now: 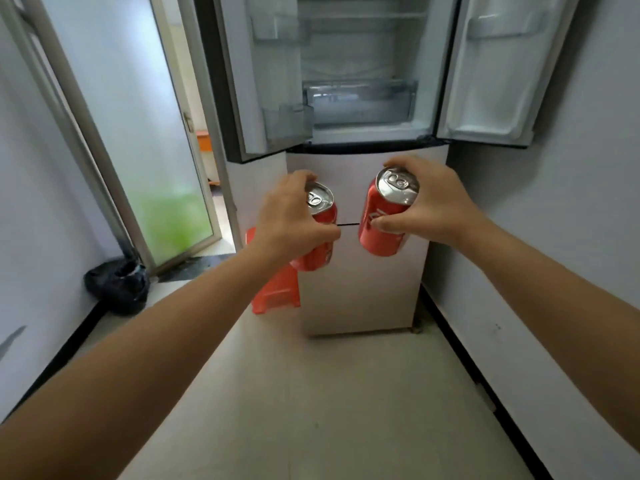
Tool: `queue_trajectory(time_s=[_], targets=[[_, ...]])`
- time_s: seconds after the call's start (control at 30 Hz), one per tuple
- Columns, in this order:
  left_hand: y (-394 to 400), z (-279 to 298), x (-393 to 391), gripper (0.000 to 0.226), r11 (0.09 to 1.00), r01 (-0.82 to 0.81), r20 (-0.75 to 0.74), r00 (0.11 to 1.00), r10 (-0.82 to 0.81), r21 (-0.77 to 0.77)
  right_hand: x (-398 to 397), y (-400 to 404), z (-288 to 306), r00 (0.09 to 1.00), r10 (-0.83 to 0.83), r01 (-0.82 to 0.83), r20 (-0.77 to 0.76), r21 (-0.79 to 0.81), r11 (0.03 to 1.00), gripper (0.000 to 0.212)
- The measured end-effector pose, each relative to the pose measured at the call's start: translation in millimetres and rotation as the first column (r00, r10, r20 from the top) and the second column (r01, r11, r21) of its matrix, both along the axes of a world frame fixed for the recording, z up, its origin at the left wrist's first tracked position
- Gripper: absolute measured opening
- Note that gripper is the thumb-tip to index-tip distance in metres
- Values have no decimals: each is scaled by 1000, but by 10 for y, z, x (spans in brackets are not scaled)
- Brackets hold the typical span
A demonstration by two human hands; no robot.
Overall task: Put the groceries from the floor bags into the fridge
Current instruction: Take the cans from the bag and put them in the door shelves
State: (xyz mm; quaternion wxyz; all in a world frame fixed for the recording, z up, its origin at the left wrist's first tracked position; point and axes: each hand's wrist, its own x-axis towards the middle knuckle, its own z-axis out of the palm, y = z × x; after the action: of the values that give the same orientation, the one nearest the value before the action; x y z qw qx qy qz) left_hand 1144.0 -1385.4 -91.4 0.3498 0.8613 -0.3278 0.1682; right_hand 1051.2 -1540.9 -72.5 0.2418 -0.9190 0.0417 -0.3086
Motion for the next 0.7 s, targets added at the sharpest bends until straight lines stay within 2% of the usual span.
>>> queue_trajectory(time_s=[0.27, 0.53, 0.7], targets=[[-1042, 338, 935, 69, 997, -66, 53, 996, 68, -50, 901, -1067, 384, 980, 88, -116, 181, 150, 982, 70], [-1462, 994, 2086, 70, 978, -142, 213, 962, 173, -152, 2218, -1558, 774, 929, 122, -190, 350, 167, 967, 62], [-1532, 1472, 2893, 69, 949, -129, 327, 918, 224, -287, 3183, -1698, 1198, 865, 161, -228, 475, 87, 970, 64]])
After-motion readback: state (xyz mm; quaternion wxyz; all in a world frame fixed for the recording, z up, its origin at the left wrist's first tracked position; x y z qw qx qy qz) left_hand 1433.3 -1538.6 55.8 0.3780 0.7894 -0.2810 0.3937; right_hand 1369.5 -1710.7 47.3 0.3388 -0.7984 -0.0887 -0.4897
